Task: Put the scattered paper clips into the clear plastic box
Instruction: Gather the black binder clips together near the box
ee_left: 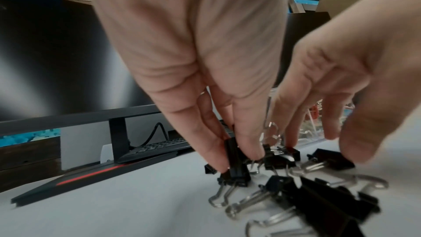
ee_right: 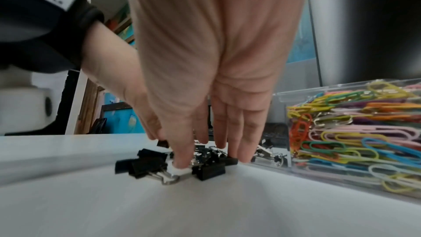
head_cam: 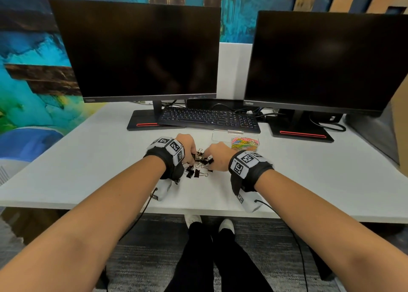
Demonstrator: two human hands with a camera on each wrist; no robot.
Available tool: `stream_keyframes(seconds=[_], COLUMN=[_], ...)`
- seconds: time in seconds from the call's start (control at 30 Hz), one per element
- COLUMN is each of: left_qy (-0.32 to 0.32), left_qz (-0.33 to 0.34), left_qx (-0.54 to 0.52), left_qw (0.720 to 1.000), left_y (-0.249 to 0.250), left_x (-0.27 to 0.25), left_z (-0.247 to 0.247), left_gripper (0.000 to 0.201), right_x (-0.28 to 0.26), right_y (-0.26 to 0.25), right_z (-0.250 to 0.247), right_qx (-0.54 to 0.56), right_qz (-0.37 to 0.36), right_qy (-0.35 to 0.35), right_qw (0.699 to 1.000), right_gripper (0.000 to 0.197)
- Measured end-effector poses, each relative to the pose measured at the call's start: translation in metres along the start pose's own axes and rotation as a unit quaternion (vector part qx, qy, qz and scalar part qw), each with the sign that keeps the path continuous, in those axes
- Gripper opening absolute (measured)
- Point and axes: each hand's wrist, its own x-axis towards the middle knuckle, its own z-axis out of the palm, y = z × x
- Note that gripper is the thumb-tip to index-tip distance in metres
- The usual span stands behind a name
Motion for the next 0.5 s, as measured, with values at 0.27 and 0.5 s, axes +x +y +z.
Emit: stream_keyframes(seconds=[0.27,0.5], left_qy=[0.023,0.093], left_qz=[-0.010,-0.007], left_qx=[-0.018,-0.084], left_qw=[1.000,0.992], left_y=[-0.017,-0.006], left_x=[-0.003,0.001], left_z=[-0.020,-0.038], left_gripper=[0.026,0.025], right_x=[0.009,0.006], right_y=[-0.007,-0.003], right_z=[0.005,0.007], right_qx=[0.001,0.037], right_qz=[0.014,0.009], right_qy=[-0.036,-0.024], right_qw=[0.999,0.999], right_gripper=[0.056,0.044])
